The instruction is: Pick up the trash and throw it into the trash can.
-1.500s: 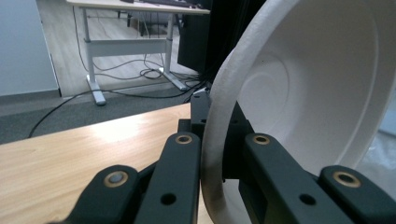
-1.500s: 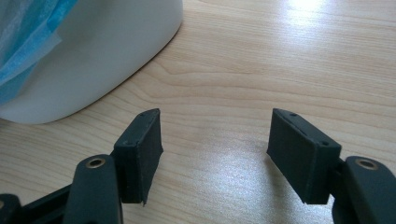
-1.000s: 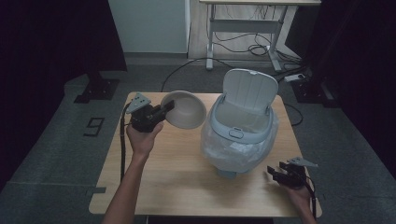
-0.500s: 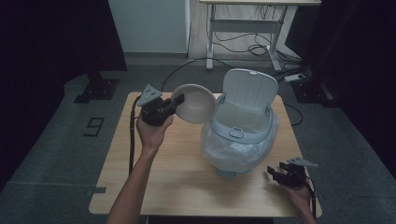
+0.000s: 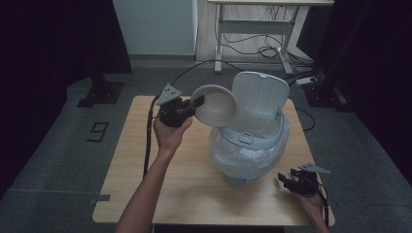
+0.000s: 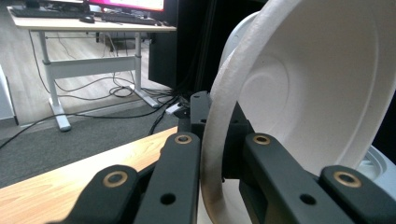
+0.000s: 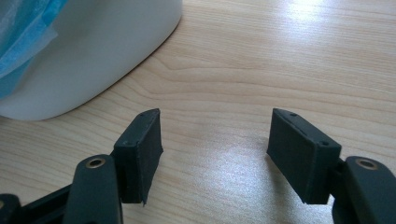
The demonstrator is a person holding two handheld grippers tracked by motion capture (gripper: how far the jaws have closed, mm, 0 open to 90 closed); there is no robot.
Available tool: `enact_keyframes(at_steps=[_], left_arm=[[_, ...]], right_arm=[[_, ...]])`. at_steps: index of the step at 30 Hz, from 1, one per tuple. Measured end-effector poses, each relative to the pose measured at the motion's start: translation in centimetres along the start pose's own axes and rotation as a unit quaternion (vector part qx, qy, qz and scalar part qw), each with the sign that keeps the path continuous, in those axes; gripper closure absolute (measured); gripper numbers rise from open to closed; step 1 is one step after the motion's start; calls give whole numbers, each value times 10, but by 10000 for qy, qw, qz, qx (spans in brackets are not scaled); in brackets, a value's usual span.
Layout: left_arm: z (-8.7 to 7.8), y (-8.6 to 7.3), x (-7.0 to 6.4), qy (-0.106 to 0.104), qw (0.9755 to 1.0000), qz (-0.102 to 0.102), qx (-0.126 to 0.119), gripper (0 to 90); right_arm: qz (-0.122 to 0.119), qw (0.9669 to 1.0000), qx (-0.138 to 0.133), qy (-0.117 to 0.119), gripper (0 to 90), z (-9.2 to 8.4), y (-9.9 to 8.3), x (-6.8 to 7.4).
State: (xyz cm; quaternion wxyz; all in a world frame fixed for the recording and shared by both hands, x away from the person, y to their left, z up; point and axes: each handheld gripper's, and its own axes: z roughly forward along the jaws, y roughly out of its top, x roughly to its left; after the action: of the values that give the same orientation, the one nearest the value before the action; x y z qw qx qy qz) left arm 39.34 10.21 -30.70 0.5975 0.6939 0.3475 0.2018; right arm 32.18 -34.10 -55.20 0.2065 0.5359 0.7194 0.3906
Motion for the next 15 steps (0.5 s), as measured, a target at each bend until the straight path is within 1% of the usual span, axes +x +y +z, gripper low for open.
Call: enact_keyframes(at_steps=[4,7,15], left_arm=[[5,4,-4,-43,10000,21,10,866],[11,4,-9,-79,9999,72,37,865],[23,8,-18,-147,9997,159,98,863]], right_arm=[[11,10000,11,11,347,0,0,0],[-4,10000,10,17,347,0,0,0],[-8,10000,23,29,346,1,0,0]])
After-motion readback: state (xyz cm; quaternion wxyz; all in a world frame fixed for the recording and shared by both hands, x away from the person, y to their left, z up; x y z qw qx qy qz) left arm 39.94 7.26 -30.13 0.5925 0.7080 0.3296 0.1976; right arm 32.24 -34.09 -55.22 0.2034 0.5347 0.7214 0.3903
